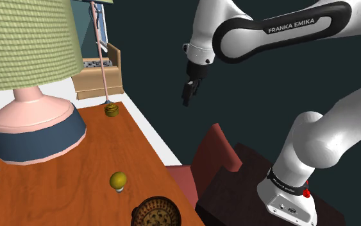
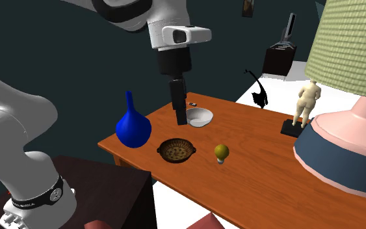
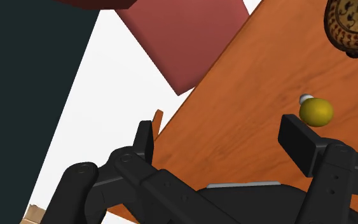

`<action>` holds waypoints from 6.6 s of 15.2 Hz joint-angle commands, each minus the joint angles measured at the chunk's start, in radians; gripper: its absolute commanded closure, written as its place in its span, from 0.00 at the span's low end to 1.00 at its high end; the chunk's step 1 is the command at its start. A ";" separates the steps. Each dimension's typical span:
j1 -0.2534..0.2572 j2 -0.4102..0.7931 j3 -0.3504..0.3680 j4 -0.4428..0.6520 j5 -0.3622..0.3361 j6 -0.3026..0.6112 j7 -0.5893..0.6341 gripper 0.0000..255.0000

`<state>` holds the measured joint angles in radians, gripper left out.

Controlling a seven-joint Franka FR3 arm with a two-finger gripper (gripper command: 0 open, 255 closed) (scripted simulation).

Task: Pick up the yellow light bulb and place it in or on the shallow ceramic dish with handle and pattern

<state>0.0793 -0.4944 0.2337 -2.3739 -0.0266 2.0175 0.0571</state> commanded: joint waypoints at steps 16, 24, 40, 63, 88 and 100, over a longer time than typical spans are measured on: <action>0.051 0.595 0.192 0.232 -0.175 0.245 0.325 0.00; 0.155 0.906 0.183 0.462 -0.310 0.255 0.461 0.00; 0.265 1.198 0.131 0.681 -0.396 0.292 0.526 0.00; 0.250 1.135 0.154 0.678 -0.368 0.234 0.506 1.00; 0.225 0.746 0.277 0.349 -0.217 0.192 0.555 1.00; 0.265 0.577 0.352 0.110 -0.129 0.280 0.637 1.00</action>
<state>0.3427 0.0780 0.5851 -2.2556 -0.1498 2.2853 0.6873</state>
